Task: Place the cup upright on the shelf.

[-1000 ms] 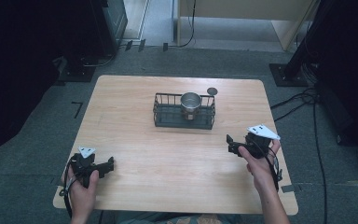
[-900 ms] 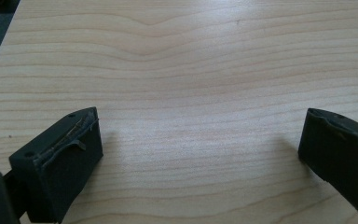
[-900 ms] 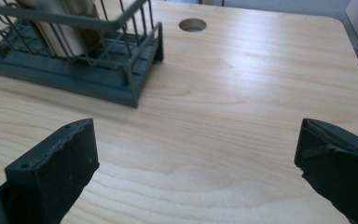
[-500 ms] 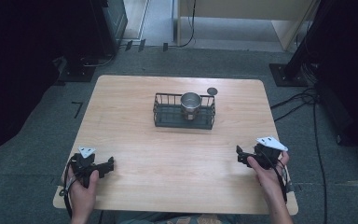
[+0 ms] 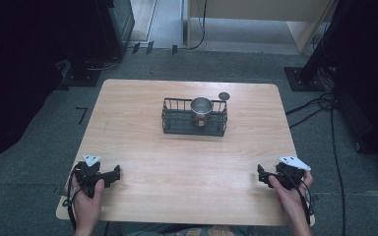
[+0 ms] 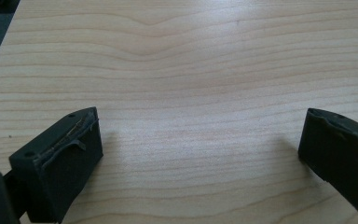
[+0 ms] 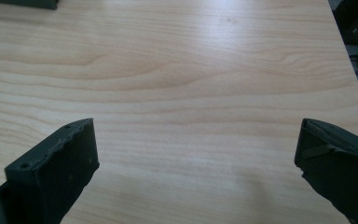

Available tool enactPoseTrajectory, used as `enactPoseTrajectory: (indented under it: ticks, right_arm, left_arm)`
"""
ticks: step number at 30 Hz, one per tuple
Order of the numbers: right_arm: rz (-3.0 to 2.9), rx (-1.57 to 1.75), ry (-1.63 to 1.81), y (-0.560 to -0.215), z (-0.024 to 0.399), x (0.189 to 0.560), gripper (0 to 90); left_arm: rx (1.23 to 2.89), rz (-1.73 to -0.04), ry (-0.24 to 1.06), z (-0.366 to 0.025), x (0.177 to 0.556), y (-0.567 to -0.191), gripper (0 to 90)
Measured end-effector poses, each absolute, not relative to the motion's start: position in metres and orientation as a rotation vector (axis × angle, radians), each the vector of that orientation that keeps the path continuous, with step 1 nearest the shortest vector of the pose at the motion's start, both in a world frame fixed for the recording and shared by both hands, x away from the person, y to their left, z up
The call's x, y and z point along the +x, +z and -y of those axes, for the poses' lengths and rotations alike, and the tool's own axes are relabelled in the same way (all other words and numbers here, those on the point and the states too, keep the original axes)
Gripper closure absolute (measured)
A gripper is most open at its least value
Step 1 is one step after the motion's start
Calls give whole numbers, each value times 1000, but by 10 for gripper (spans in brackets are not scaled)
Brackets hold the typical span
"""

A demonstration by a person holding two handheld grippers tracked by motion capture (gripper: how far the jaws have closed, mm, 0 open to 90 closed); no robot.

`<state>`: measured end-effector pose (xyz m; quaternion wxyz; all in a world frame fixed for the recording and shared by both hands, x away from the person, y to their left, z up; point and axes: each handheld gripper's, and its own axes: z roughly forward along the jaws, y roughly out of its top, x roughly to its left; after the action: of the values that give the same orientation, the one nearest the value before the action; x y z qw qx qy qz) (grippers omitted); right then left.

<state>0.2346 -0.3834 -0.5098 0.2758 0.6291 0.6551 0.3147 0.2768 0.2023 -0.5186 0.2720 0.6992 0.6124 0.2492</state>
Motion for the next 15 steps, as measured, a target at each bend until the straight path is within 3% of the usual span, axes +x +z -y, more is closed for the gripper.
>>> enactPoseTrajectory:
  ticks: [15]
  right_arm:
    - [-1727,1800,799,-527,405,208,0]
  left_arm:
    - [1883,-1648,671,-202,277,-519,0]
